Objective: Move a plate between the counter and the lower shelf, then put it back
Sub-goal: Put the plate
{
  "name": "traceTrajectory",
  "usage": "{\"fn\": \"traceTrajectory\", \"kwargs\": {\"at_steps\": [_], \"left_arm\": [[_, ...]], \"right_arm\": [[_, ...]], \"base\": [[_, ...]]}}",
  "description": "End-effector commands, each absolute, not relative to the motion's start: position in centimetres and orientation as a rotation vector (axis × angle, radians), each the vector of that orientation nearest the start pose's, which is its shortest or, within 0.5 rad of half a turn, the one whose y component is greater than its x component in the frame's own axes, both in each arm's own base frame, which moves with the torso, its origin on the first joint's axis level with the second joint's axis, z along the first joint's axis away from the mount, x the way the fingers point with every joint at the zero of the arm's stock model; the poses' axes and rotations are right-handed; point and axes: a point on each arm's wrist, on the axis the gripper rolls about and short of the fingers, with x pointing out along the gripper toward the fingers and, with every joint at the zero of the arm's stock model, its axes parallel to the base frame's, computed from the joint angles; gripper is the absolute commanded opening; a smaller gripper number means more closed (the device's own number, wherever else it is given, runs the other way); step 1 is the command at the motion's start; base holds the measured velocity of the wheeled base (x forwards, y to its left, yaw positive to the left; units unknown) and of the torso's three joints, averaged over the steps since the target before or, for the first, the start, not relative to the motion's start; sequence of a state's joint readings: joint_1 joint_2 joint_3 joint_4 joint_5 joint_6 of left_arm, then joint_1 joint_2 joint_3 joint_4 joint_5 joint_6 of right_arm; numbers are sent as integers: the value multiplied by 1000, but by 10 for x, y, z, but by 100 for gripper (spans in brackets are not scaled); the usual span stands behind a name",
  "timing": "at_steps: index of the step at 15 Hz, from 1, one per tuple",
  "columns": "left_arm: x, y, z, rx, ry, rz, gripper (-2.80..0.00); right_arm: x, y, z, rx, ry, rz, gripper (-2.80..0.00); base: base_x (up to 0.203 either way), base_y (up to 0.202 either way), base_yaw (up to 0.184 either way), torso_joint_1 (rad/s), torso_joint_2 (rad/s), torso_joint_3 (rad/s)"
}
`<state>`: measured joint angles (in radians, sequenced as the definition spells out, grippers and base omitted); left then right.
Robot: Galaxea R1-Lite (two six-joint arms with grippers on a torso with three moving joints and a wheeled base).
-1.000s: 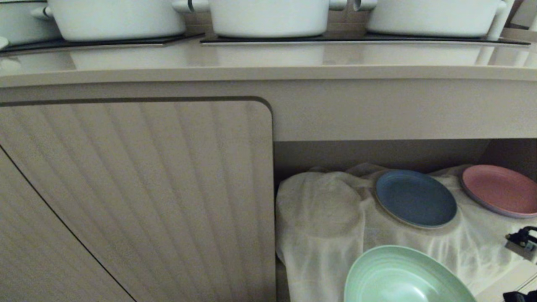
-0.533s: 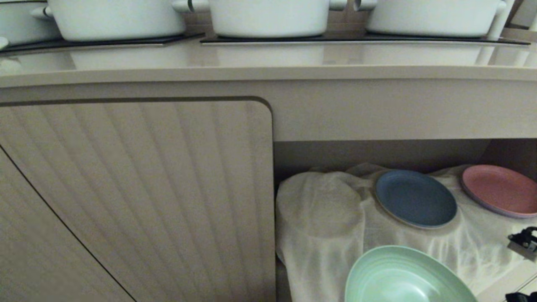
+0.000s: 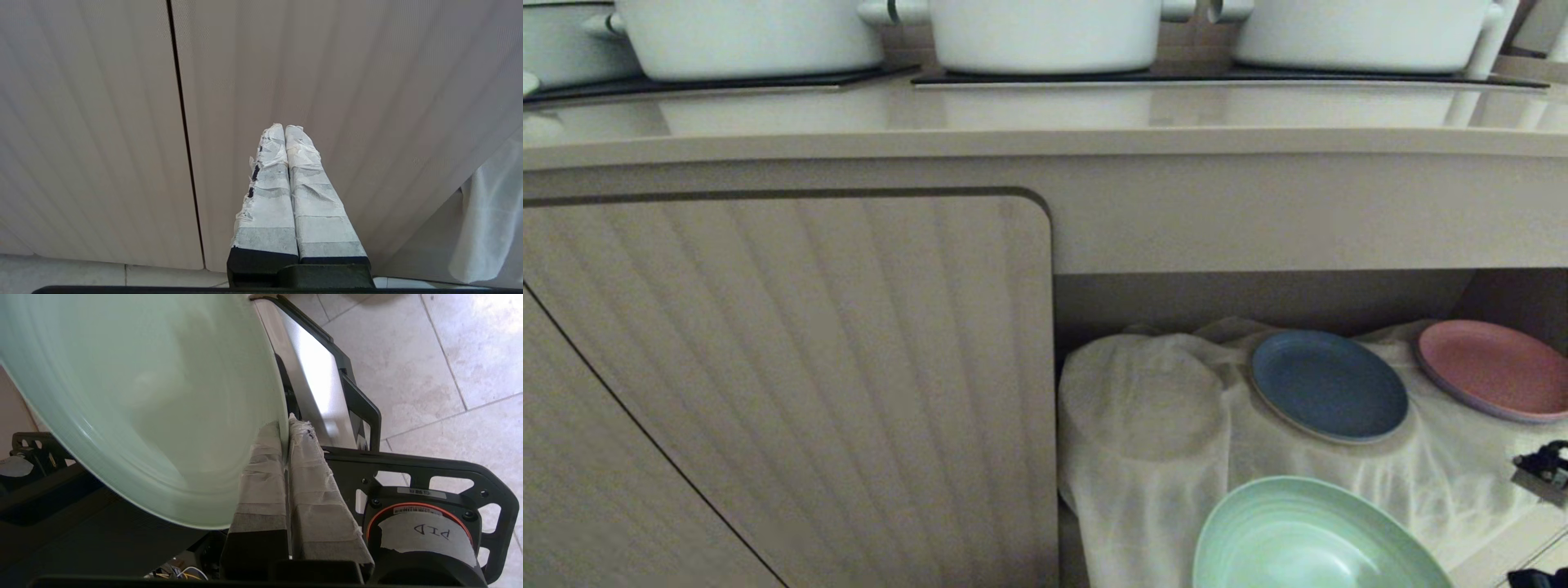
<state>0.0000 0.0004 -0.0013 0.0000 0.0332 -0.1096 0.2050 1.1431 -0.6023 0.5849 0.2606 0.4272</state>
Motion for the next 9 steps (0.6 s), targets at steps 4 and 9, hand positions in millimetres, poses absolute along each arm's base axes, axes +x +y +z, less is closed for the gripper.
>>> {"fn": "traceTrajectory", "kwargs": {"at_steps": [4, 9], "left_arm": [[-23, 1, 75, -111, -2, 31, -280], [-23, 1, 75, -112, -2, 34, -280]], "right_arm": [[104, 28, 155, 408, 1210, 166, -280], [104, 27, 156, 409, 1209, 165, -280]], "base": [[-1, -98, -4, 1, 2, 1], [0, -195, 2, 3, 2, 1]]}}
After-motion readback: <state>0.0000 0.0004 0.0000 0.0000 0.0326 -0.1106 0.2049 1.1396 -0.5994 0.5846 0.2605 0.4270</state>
